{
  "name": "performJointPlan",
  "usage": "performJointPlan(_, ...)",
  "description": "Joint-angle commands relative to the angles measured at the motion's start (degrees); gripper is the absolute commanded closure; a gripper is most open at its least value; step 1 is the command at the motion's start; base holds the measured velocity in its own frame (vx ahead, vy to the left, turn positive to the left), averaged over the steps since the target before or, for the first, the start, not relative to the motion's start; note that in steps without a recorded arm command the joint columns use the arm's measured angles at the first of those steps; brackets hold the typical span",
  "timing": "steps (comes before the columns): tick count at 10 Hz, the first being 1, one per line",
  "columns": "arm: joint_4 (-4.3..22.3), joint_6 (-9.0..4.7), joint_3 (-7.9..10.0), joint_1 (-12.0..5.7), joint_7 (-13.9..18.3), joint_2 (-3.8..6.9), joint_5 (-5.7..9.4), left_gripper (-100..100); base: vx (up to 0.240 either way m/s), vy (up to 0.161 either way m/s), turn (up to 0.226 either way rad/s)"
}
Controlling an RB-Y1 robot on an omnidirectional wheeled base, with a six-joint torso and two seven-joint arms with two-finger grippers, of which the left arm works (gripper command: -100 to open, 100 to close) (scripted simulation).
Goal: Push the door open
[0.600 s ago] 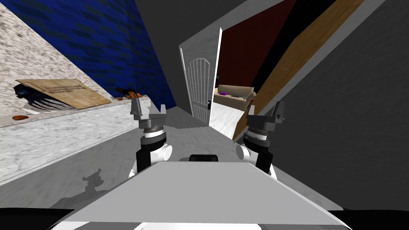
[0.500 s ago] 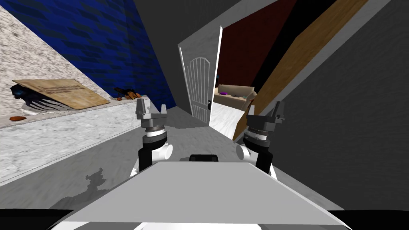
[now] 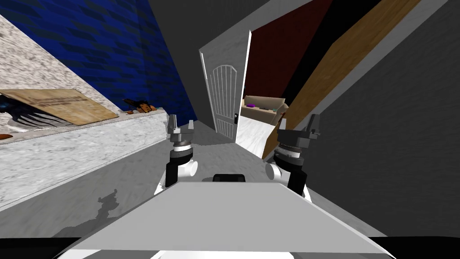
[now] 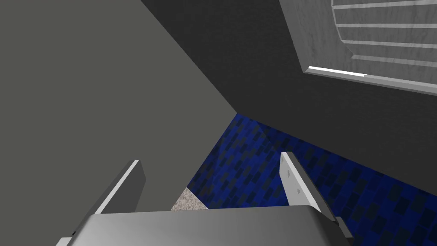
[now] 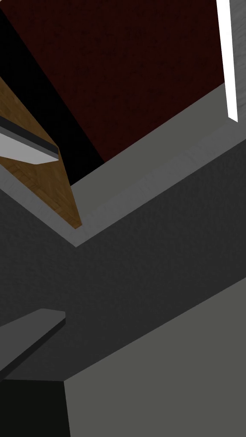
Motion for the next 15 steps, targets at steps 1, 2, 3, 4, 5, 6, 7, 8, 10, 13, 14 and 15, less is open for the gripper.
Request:
performJointPlan(1,1.8,-0.02,-0.35,-0.86,0.2,0.26,-0.13,-100,0.080,0.016,-0.028)
performJointPlan(2,3.0,0.04,-0.54,-1.48,0.3,0.41,-0.22,-100,0.092,0.007,-0.017)
performJointPlan(3,4.4,0.11,-0.79,-2.26,0.4,0.55,-0.32,-100,0.084,0.011,-0.021)
performJointPlan(4,5.8,0.18,-1.03,-3.05,0.5,0.70,-0.43,-100,0.086,0.015,-0.035)
performJointPlan(5,7.3,0.26,-1.28,-3.83,0.6,0.84,-0.54,-100,0.097,0.021,-0.027)
performJointPlan(6,8.7,0.33,-1.53,-4.62,0.7,0.99,-0.65,-100,0.102,0.018,-0.021)
performJointPlan(7,10.3,0.41,-1.80,-5.49,0.8,1.12,-0.77,-100,0.094,0.025,-0.023)
performJointPlan(8,12.0,0.50,-2.09,-6.40,1.0,1.24,-0.89,-100,0.087,0.026,-0.037)
performJointPlan(10,15.3,0.67,-2.66,-8.23,1.2,1.48,-1.15,-100,0.096,0.020,-0.028)
performJointPlan(13,20.3,0.94,-3.59,-11.20,1.6,1.74,-1.56,-100,0.096,0.022,-0.033)
performJointPlan(14,22.3,1.04,-3.91,-12.21,1.8,1.82,-1.69,-100,0.102,0.037,-0.022)
performJointPlan(15,24.4,1.13,-4.23,-13.23,1.9,1.90,-1.83,-100,0.099,0.039,-0.038)
